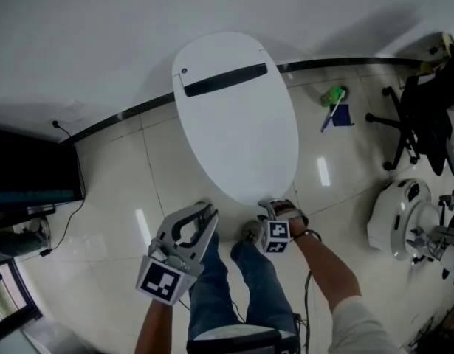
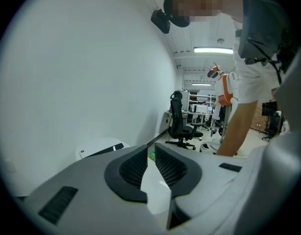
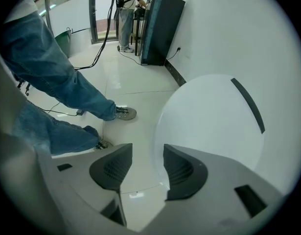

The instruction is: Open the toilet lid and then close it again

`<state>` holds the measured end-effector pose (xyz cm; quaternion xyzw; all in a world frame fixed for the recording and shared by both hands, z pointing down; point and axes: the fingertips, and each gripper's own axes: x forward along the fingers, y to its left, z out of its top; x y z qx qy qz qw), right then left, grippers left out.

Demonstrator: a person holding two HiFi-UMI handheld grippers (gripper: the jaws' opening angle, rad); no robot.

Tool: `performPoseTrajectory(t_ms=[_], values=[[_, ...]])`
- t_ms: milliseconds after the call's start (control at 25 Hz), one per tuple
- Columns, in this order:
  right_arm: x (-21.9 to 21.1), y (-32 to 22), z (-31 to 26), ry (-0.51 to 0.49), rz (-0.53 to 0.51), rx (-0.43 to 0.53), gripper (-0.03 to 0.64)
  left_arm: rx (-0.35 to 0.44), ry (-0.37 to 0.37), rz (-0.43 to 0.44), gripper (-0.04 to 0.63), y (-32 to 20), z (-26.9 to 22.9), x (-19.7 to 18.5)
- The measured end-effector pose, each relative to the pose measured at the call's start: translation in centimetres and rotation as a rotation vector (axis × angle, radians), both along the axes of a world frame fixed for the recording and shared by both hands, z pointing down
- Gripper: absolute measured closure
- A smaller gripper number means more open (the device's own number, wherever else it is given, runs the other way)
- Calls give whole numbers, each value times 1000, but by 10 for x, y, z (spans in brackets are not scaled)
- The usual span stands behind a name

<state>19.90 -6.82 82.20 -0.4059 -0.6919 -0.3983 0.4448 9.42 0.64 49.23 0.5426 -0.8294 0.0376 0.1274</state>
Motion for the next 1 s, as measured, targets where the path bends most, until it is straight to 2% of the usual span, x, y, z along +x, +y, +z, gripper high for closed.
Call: performPoseTrajectory(t_ms=[80, 200, 360, 480, 640, 760, 880, 1000], values=[[0, 0, -3, 1, 17, -15, 411, -3, 2, -1, 554, 2, 2, -1], [-3, -11, -20, -29, 122, -34, 411, -4, 0, -2, 554, 2, -6, 1], [-19, -24, -99, -160, 303, -131, 411, -18, -2, 8, 555, 5, -29, 5], [-32, -31, -199, -286, 394, -253, 411, -14, -11, 21, 554, 2, -57, 9], [-33, -29, -326, -444, 428, -443, 411, 9, -11, 25, 554, -1, -95, 21], [-31, -31, -404, -529, 501, -630, 411, 26, -24, 39, 554, -5, -119, 30], [-28, -37, -450, -559, 597, -817, 411, 36, -43, 46, 555, -6, -137, 37], [-25, -44, -461, -564, 639, -892, 411, 38, -54, 45, 555, -4, -145, 39]])
